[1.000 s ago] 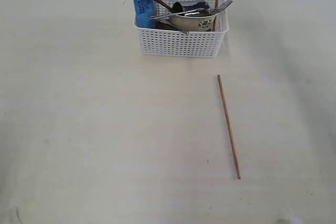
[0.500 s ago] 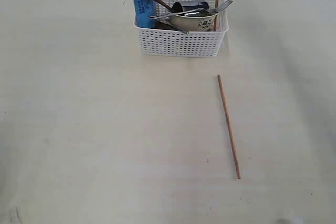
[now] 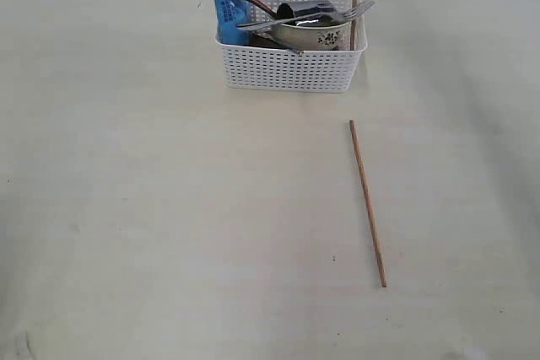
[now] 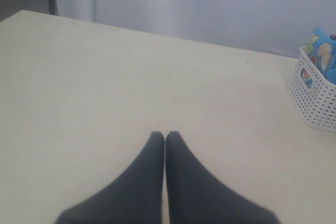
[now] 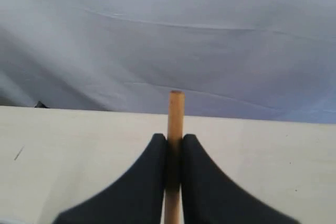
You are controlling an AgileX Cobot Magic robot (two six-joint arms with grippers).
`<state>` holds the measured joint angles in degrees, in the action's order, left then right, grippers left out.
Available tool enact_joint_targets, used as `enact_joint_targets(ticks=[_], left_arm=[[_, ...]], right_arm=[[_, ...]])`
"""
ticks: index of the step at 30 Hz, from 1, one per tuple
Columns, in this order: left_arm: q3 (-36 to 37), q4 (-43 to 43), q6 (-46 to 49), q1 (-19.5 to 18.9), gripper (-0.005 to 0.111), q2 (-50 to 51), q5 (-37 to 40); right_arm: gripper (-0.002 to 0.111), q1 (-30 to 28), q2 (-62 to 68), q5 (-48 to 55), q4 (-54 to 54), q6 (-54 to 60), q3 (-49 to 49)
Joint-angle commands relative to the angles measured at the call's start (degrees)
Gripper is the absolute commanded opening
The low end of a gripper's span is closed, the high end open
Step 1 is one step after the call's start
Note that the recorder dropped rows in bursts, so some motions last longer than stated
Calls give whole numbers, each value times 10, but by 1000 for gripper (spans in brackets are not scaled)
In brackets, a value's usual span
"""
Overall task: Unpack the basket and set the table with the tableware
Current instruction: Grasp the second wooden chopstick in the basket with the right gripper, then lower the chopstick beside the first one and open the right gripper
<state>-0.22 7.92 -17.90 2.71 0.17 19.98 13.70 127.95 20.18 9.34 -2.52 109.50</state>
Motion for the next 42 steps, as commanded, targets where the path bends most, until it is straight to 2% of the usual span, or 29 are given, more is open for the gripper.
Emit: enact_joint_targets(ticks=[1, 20, 29, 38, 42], left_arm=[[2, -6, 1, -2, 0, -2, -1], [2, -6, 1, -2, 0, -2, -1], [2, -6, 1, -2, 0, -2, -1], [2, -6, 1, -2, 0, -2, -1], [2, -6, 1, -2, 0, -2, -1]], right_arm=[[0, -3, -27, -3, -4, 16, 5], [0, -3, -54, 18, -46, 19, 74], [0, -5, -103, 148, -61, 17, 97], [0, -24, -150, 371, -63, 0, 97], [0, -24, -191, 396, -63, -4, 56]])
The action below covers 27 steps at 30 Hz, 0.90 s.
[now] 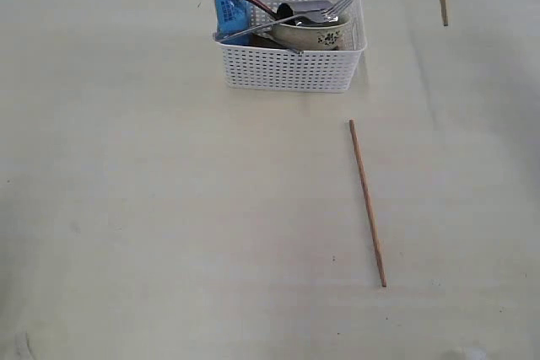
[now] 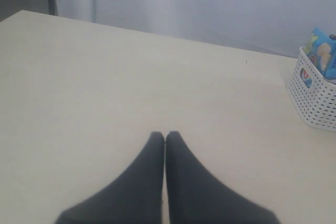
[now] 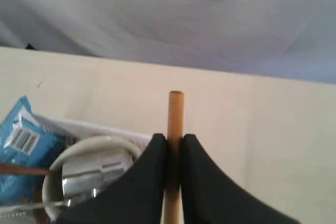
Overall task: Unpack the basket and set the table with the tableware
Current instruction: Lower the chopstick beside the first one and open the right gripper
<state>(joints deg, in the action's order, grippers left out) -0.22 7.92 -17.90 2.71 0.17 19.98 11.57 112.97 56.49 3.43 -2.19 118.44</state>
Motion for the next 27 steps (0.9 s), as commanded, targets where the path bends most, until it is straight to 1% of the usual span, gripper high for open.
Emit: enact_joint_targets(ticks=[1, 2, 3, 4, 5, 6, 7, 8, 9, 10, 13, 15, 18, 27], left_arm=[[2, -6, 1, -2, 0, -2, -1], [2, -6, 1, -2, 0, -2, -1], [2, -6, 1, -2, 0, -2, -1], [2, -6, 1, -2, 0, -2, -1], [2, -6, 1, -2, 0, -2, -1], [2, -6, 1, -2, 0, -2, -1], [2, -6, 1, -2, 0, -2, -1], [2, -6, 1, -2, 0, -2, -1], [2, -6, 1, -2, 0, -2, -1], [2, -6, 1, -2, 0, -2, -1], [2, -6, 1, -2, 0, -2, -1], [2, -6, 1, -2, 0, -2, -1], [2, -6, 1, -2, 0, -2, -1], [2, -6, 1, -2, 0, -2, -1]], right_arm=[[0, -3, -57, 27, -2, -8, -54], [0, -3, -95, 7, -2, -8, -111], [0, -3, -112, -3, -2, -8, -146], [0, -3, -156, -30, -2, -8, -221], [0, -3, -174, -43, -2, -8, -254], [0, 1, -218, -69, -2, -6, -338], [0, 3, -239, -83, -1, -6, -373], [0, 15, -278, -129, 2, -6, -459], [0, 21, -291, -153, 7, -9, -499], [0, 35, -316, -209, 17, -18, -566], [0, 68, -327, -296, 17, -41, -673], [0, 79, -313, -361, 17, -54, -726], [0, 80, -279, -422, 26, -70, -767], [0, 80, -202, -466, 28, -73, -771]])
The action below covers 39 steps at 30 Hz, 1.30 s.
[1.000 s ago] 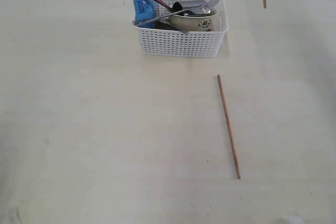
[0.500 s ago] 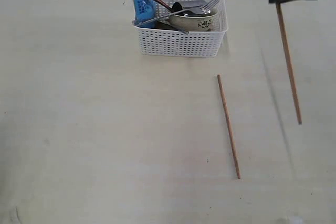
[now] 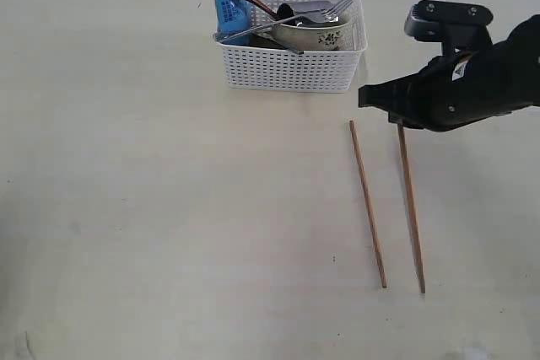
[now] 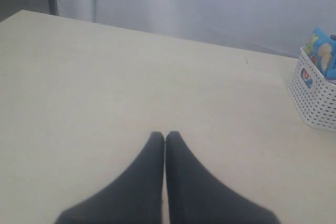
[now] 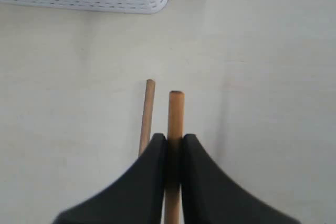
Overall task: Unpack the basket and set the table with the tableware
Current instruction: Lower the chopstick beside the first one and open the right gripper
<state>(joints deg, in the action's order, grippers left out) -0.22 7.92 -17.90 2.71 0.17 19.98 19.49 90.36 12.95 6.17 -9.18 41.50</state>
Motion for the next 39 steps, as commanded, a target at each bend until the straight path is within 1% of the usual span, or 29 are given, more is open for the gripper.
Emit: enact_joint_targets(ticks=[1, 9, 26, 29, 33, 39], left_arm=[[2, -6, 1, -2, 0, -2, -1], [2, -6, 1, -2, 0, -2, -1], [2, -6, 1, -2, 0, -2, -1], [2, -6, 1, -2, 0, -2, -1], [2, -6, 1, -2, 0, -2, -1], [2, -6, 1, -2, 0, -2, -1]], right_arm=[[0, 1, 30, -37, 1, -3, -2], [0, 1, 60, -80, 17, -8, -2], [0, 1, 67, -86, 17, -22, -2], [0, 10, 72, -88, 17, -21, -2], [0, 23, 93, -113, 17, -22, -2], [0, 23, 115, -148, 17, -26, -2]])
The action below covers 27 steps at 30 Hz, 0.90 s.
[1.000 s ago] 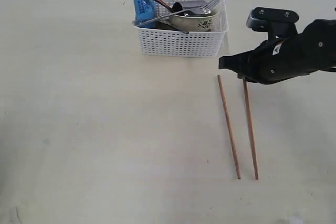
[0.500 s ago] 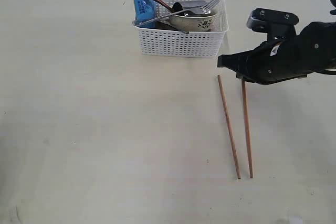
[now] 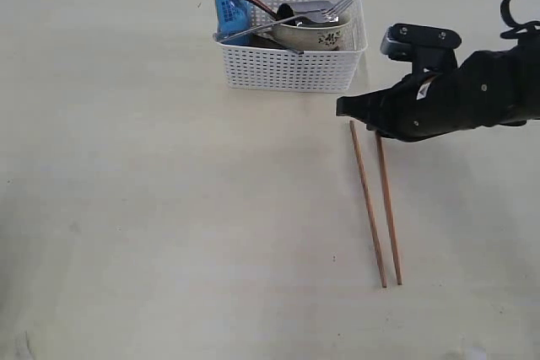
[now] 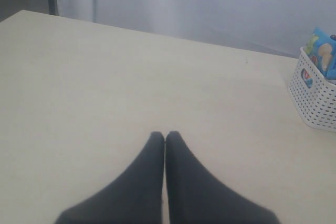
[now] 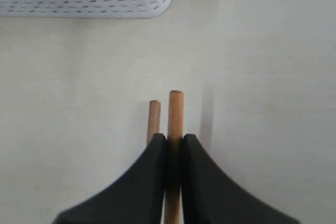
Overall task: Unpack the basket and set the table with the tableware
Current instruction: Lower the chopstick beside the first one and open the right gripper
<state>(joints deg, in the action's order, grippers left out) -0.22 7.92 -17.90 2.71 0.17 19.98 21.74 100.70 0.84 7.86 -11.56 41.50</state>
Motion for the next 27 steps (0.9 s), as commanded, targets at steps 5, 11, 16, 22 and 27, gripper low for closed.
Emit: enact_joint_targets(ticks=[5, 11, 16, 22, 27], left_arm=[[2, -6, 1, -2, 0, -2, -1], [2, -6, 1, -2, 0, -2, -1], [2, -6, 1, -2, 0, -2, -1], [2, -6, 1, -2, 0, -2, -1], [2, -6, 1, -2, 0, -2, -1]], right_arm=[[0, 1, 29, -45, 0, -2, -2], [0, 1, 38, -52, 0, -2, -2], [0, 1, 43, -50, 0, -2, -2], [8, 1, 43, -51, 0, 2, -2], [37, 1, 43, -56, 0, -17, -2]])
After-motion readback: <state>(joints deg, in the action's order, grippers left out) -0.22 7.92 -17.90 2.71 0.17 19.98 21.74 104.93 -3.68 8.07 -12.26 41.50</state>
